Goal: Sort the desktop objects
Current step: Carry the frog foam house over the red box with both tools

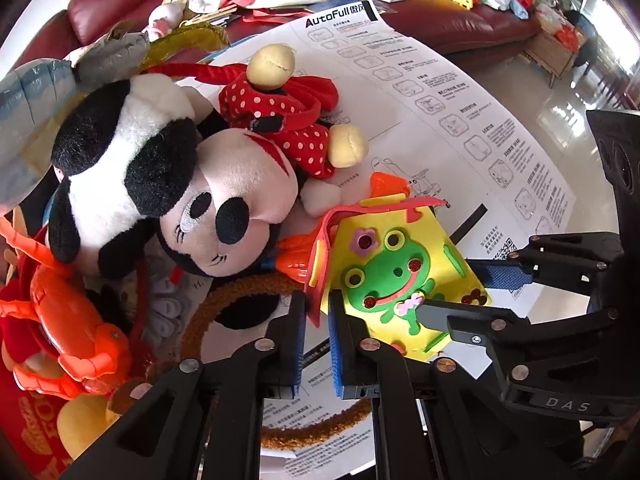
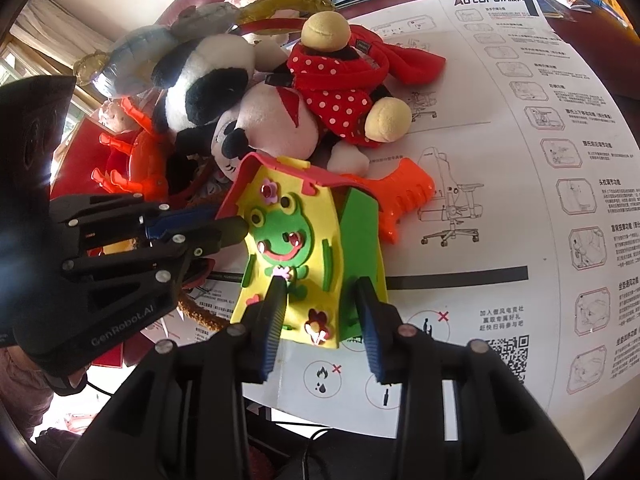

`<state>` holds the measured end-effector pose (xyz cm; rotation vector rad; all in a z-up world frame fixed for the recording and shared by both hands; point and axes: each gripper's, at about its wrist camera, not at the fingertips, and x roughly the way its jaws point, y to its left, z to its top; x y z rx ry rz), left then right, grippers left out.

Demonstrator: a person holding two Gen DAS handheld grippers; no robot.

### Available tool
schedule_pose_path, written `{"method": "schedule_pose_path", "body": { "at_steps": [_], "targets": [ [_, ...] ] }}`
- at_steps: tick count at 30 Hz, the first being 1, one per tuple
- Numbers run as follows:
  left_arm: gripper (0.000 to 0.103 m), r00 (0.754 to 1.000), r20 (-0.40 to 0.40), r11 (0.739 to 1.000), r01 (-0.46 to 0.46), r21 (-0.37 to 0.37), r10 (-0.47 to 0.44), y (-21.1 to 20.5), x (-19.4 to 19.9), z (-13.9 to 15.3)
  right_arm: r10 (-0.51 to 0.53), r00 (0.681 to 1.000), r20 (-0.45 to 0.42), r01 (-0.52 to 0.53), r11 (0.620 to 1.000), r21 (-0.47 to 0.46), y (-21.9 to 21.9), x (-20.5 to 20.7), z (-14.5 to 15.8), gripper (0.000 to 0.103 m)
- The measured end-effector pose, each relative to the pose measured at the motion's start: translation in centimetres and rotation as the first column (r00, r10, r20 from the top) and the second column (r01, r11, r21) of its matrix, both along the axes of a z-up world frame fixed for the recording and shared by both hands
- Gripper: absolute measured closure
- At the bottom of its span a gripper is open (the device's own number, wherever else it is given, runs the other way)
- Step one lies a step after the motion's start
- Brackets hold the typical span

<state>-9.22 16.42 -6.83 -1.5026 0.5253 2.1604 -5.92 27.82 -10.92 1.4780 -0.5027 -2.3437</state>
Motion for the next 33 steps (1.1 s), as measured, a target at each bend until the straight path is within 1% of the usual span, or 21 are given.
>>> {"method": "schedule_pose_path", "body": {
  "at_steps": [3,6,15,26,33],
  "targets": [
    [0.100,1.000,-0.003,1.000,-0.012,0.018,0.012,-0.3,0.2,0.5,0.000,1.000,-0.018,0.000,1.000,0.007,-0.1,0.3,0.3,0.073],
    [0.100,1.000,-0.015,0.999,-0.010,0.032,0.010,-0.5,0.5,1.3,-0.001,0.999,-0.033,0.001,1.000,0.006,-0.2,0.4,0.9,0.075],
    [0.101,0.998,-0.053,0.999,-0.020,0.040,0.022,-1.4,1.3,3.3,0.010,0.998,-0.068,-0.009,1.000,0.023,-1.1,0.9,3.1,0.075],
    [0.101,0.989,-0.132,0.997,-0.051,0.061,0.059,-3.6,3.7,6.9,0.049,0.988,-0.144,-0.038,0.996,0.075,-3.5,2.8,7.3,0.075],
    [0.101,0.981,-0.174,0.992,-0.070,0.107,0.088,-6.0,6.1,8.5,0.083,0.982,-0.172,-0.061,0.990,0.130,-5.6,4.8,9.3,0.075]
  ]
}}
